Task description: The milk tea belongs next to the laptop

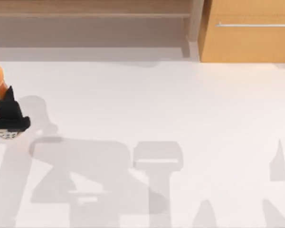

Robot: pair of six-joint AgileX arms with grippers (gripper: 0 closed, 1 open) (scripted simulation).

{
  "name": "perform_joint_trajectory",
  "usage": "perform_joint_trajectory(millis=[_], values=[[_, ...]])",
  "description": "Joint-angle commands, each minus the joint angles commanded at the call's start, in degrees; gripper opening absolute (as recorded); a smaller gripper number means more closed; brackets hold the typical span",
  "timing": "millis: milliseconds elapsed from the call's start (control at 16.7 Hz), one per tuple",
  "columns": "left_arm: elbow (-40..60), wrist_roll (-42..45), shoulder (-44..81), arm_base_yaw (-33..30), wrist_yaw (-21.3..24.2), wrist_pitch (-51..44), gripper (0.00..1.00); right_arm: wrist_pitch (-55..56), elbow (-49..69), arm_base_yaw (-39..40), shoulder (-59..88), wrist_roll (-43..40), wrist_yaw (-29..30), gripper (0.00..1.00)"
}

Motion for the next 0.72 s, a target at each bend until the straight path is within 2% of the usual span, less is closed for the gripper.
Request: perform_joint_trajectory(millis=[420, 720], values=[[0.46, 3.82, -0.88, 12.86, 12.79, -5.55, 0.0, 0.0, 0.0, 0.0, 0.0, 0.0, 0.0, 1.0], [0.61, 5.11, -1.1, 17.44, 17.53, -7.55, 0.0, 0.0, 0.0, 0.0, 0.0, 0.0, 0.0, 1.0]])
